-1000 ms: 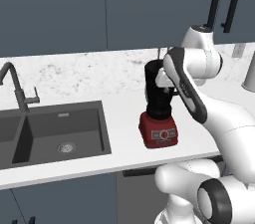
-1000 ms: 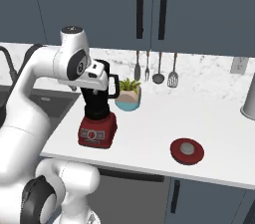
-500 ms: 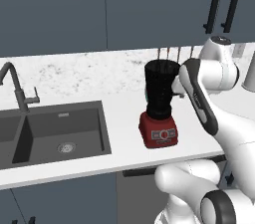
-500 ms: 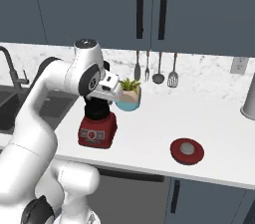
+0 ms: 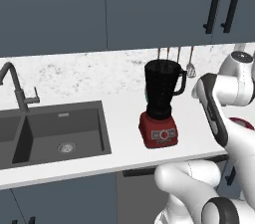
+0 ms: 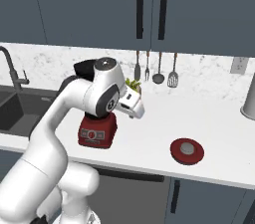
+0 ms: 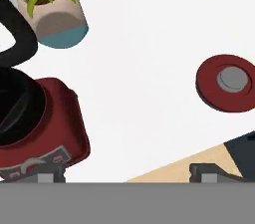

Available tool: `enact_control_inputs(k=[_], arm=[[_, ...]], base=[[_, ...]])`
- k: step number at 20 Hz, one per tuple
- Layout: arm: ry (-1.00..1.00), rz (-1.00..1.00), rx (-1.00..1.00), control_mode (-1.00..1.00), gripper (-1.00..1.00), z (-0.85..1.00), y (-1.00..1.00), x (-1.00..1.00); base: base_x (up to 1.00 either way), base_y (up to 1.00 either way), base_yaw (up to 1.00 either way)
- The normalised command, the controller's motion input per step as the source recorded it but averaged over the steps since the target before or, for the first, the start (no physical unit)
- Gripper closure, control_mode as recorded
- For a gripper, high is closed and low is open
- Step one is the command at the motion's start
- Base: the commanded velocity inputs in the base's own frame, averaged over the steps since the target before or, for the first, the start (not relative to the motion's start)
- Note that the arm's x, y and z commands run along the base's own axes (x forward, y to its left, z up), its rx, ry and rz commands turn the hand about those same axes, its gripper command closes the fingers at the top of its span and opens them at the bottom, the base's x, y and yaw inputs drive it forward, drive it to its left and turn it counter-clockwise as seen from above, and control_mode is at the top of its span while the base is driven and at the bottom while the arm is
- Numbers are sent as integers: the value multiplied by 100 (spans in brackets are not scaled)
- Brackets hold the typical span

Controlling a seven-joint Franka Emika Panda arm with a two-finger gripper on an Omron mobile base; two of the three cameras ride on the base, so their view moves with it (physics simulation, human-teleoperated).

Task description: Close the lid blender by securely placing the lid on top.

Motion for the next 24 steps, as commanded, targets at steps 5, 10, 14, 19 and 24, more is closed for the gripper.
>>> enact_control_inputs(k=[5, 10, 14, 19, 24], arm=[[0, -14, 0, -100, -100, -25, -74, 0], [0, -2, 0, -100, -100, -28, -79, 0], [0, 0, 0, -100, -100, -32, -82, 0], [0, 0, 0, -100, -100, -39, -69, 0], [0, 0, 0, -100, -100, -38, -50, 5]], base=[[0, 0, 0], [0, 0, 0], [0, 0, 0], [0, 0, 0], [0, 0, 0]])
